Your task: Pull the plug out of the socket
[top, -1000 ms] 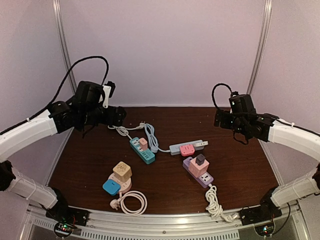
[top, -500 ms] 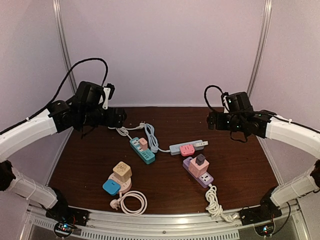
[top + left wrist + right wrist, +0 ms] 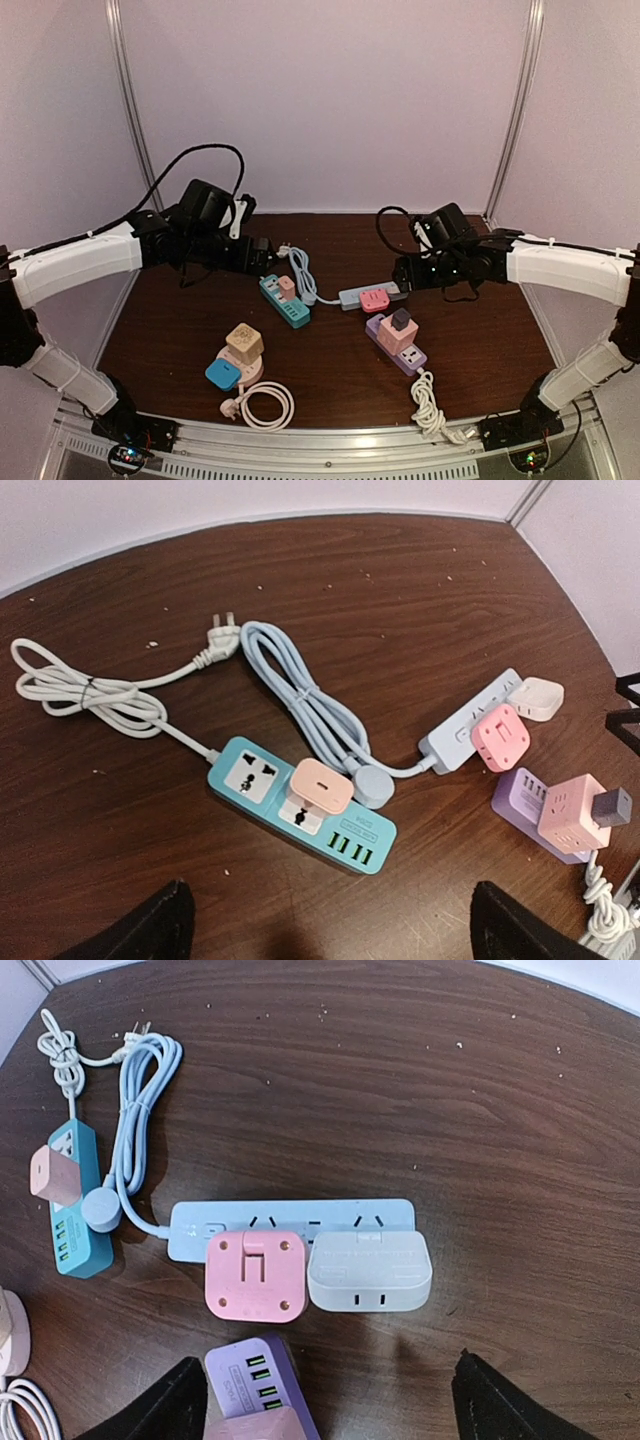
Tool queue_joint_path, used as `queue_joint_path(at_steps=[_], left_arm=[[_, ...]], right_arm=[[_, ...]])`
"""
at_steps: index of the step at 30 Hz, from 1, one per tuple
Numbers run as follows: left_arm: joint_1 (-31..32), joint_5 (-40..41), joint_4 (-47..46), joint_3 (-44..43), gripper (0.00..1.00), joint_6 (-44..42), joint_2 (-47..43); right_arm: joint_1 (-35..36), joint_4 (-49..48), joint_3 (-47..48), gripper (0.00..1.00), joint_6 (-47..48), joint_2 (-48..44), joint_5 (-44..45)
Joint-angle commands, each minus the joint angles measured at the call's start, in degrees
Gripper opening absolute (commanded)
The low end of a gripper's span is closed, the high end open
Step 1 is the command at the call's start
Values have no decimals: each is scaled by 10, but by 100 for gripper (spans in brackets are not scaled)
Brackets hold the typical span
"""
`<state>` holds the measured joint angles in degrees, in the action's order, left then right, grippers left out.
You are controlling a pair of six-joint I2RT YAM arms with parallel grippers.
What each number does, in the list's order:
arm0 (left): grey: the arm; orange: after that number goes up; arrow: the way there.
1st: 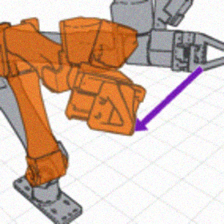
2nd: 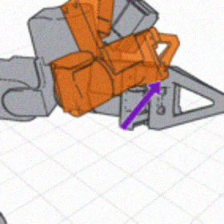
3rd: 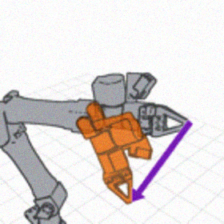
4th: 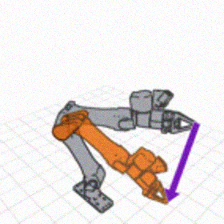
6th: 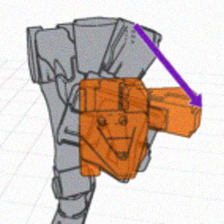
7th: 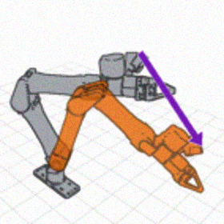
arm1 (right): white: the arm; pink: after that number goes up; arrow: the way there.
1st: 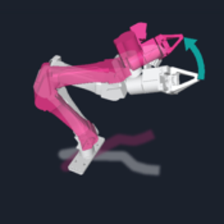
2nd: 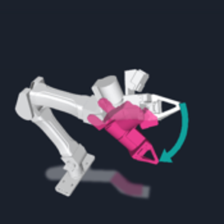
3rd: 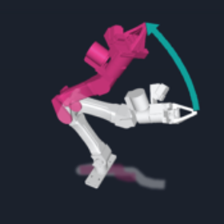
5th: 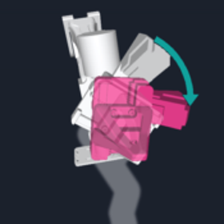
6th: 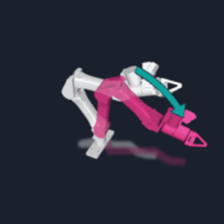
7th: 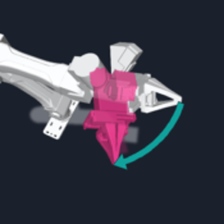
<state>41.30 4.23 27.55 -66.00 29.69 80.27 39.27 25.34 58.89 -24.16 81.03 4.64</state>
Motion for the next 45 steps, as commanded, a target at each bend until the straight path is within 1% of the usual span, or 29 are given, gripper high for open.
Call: queue_joint_path(at_steps=[1,4,11,14,16,18,20,25,30,35,37,45], left_arm=[[1,-90,-56,3,98,1,24],[9,-113,-67,-1,98,0,41],[41,-155,-99,-28,98,4,98],[59,-162,-105,-50,98,6,127],[70,-171,-115,-59,98,14,145],[74,-201,-146,-57,97,35,162],[75,-236,-183,-52,94,64,178],[87,-276,-234,-72,85,110,227],[106,-300,-265,-92,76,142,267],[125,-316,-273,-117,69,165,309],[131,-322,-292,-126,67,172,325],[145,-332,-289,-151,61,180,364]], right_arm=[[13,18,-24,86,-1,-32,-33],[32,31,-34,83,-5,-54,-45],[100,97,-10,72,1,-51,-45],[112,122,-8,63,12,-44,-39],[114,122,-9,60,21,-46,-39],[114,114,-9,56,30,-46,-42],[115,110,-5,50,43,-41,-45],[115,118,9,43,62,-24,-43],[115,118,6,41,60,-26,-41],[114,116,0,41,54,-31,-33],[114,117,-2,41,52,-35,-32],[114,119,-10,44,59,-39,-33]])
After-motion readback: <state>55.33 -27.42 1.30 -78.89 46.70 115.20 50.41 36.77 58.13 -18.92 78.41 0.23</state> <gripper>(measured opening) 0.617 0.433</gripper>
